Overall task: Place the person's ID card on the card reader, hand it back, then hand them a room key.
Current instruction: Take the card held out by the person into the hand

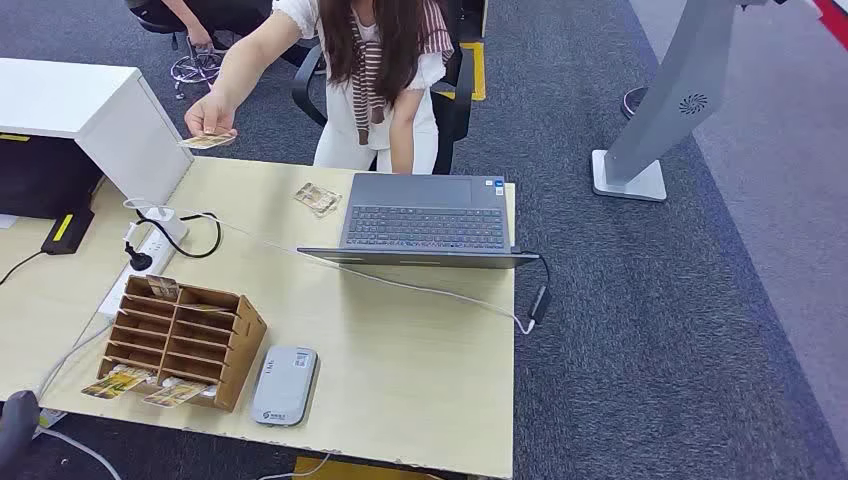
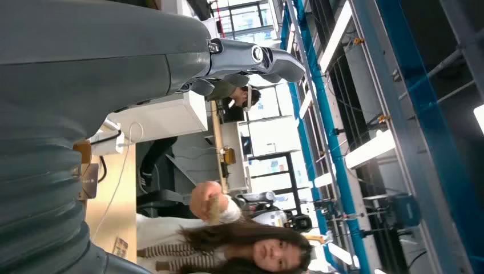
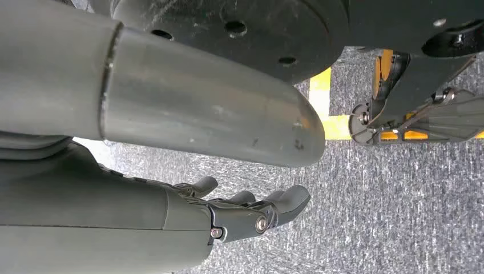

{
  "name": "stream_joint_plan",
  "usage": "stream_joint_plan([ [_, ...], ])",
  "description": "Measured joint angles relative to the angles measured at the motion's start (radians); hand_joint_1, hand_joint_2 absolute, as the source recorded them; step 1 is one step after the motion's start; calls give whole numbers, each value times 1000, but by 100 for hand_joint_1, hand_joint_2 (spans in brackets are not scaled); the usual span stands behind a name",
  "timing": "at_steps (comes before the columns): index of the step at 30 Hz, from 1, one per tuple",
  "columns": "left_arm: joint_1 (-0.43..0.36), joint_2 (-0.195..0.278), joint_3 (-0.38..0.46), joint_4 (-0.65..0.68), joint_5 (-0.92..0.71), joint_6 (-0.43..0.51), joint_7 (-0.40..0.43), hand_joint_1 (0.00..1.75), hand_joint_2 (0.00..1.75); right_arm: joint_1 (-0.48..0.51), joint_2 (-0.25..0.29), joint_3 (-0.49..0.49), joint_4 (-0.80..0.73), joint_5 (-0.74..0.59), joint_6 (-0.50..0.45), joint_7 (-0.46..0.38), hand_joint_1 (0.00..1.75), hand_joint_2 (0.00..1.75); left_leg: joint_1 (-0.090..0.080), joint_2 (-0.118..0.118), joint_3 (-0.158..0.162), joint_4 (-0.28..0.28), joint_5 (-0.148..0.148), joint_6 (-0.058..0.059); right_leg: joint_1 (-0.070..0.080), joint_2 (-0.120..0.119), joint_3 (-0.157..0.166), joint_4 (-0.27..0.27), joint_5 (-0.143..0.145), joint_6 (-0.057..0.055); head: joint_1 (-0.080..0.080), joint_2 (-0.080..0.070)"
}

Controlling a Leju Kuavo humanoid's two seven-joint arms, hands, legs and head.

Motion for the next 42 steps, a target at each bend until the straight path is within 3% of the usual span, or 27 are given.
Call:
stream_joint_plan([
  [13, -164, 93, -123, 111, -331, 138, 126, 0, 175, -7, -6, 32, 3, 26, 18, 4, 0, 0, 0, 0, 0, 0, 0, 0, 0, 0, 0, 0, 0, 0, 0, 0],
  [42, -573, 263, -425, 569, -1093, 456, 444, 0, 175, -23, -26, 105, 4, 89, 57, 31, 0, 0, 0, 1, 0, 1, 1, 0, 0, 1, -1, 0, 1, 0, 0, 0],
])
